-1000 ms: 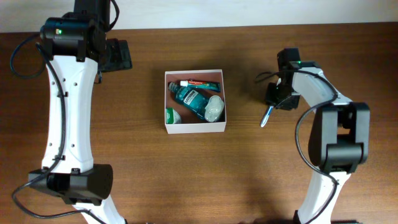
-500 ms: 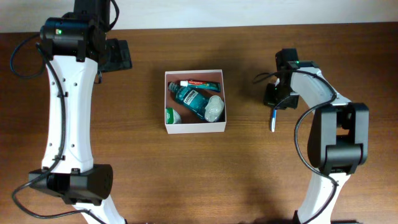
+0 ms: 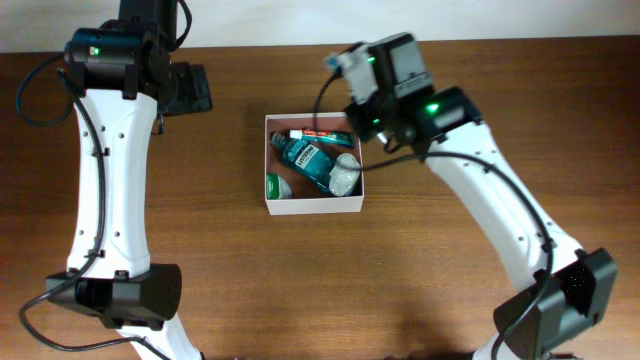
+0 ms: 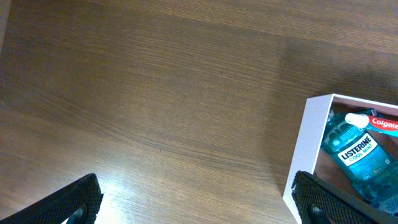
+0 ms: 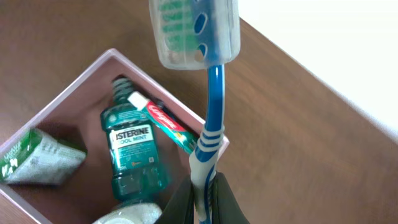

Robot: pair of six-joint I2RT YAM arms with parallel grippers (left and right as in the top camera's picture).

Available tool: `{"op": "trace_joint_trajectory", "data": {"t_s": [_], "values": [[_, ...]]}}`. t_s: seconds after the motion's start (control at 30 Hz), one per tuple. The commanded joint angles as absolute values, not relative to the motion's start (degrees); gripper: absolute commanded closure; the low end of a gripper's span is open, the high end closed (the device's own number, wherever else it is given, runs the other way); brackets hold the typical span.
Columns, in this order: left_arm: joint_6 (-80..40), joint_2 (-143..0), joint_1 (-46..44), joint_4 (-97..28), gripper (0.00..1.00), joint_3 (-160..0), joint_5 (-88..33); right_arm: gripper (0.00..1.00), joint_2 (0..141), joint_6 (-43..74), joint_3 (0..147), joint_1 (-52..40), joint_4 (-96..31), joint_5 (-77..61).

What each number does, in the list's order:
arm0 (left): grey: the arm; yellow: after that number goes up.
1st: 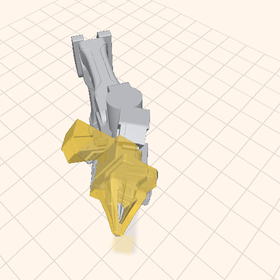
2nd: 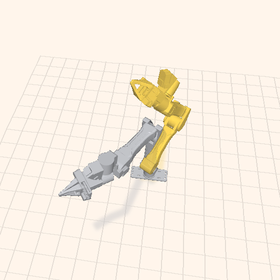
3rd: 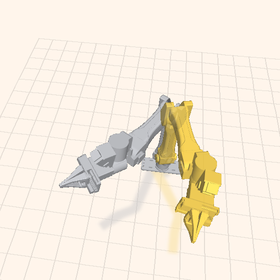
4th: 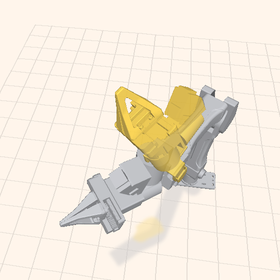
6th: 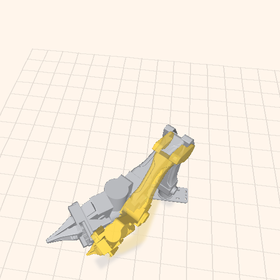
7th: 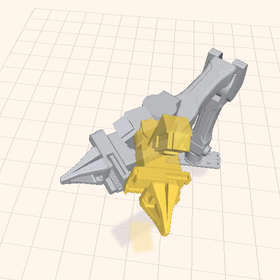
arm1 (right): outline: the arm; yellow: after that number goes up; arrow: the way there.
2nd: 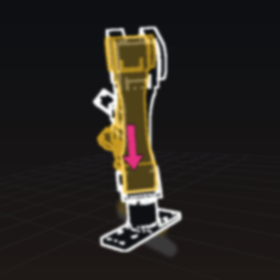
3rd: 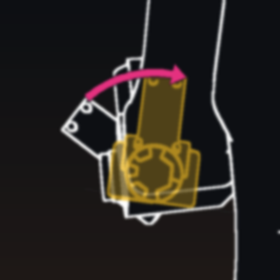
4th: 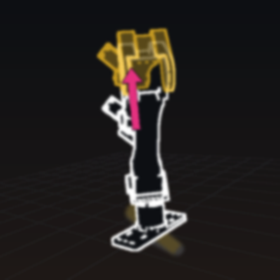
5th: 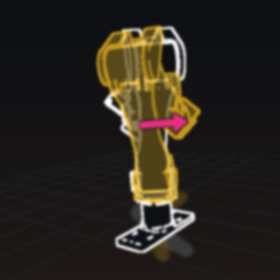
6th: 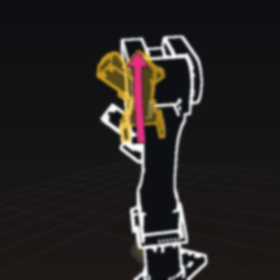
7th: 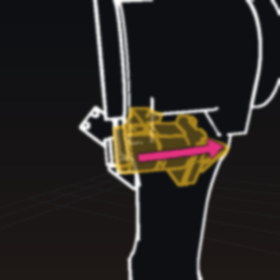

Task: Pack container
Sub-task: 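Carry the toothbrush over the box and drop it inside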

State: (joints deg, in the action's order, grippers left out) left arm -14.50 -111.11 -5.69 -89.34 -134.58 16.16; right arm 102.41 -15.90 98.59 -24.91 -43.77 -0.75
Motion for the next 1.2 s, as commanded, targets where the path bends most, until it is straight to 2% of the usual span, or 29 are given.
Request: {"op": "trace_joint_trajectory", "data": {"t_s": [0.0, 0.2, 0.57, 0.6, 0.63, 0.73, 0.9, 0.93, 0.97, 1.07, 1.1, 1.17], "values": [[-14.04, -110.65, -5.52, -89.23, 0.00, -135.22, 16.73, 0.96, 105.97, -31.73, 98.15, -26.65, -41.39, -1.10], [-14.04, -110.65, -5.52, -89.23, 0.00, -135.22, 16.73, 0.96, 111.09, -34.33, 98.15, -26.96, -37.26, -7.38], [-14.04, -110.65, -5.52, -89.23, 0.00, -135.22, 16.73, 0.96, 113.51, -34.30, 98.15, -27.00, -35.53, -7.75], [-14.04, -110.65, -5.52, -89.23, 0.00, -135.22, 16.73, 0.91, 113.51, -34.28, 98.17, -26.98, -35.57, -7.51], [-14.04, -110.65, -5.52, -89.23, 0.00, -135.22, 16.71, 0.62, 113.36, -34.20, 98.28, -27.00, -35.88, -7.14], [-14.04, -110.65, -5.52, -89.23, 0.00, -135.22, 16.73, 0.31, 111.96, -33.80, 99.20, -27.00, -37.15, -6.90], [-14.04, -110.65, -5.52, -89.23, 0.00, -135.22, 16.73, 0.27, 107.09, -28.71, 101.38, -26.70, -39.77, -5.26], [-14.04, -110.65, -5.52, -89.23, 0.00, -135.22, 16.71, 0.23, 105.82, -26.13, 101.67, -26.52, -40.34, -3.90], [-14.04, -110.65, -5.52, -89.23, 0.00, -135.22, 16.71, 0.15, 104.49, -23.33, 101.84, -26.15, -40.93, -2.48], [-14.04, -110.65, -5.52, -89.23, 0.00, -135.22, 16.73, 0.13, 100.18, -15.81, 101.93, -24.43, -43.75, -0.58], [-14.04, -110.65, -5.52, -89.23, 0.00, -135.22, 16.71, 0.01, 98.56, -13.61, 101.93, -23.68, -45.01, -0.60], [-14.04, -110.65, -5.52, -89.23, 0.00, -135.22, 16.73, 0.01, 95.46, -10.28, 101.93, -22.24, -47.42, -0.60]]}}
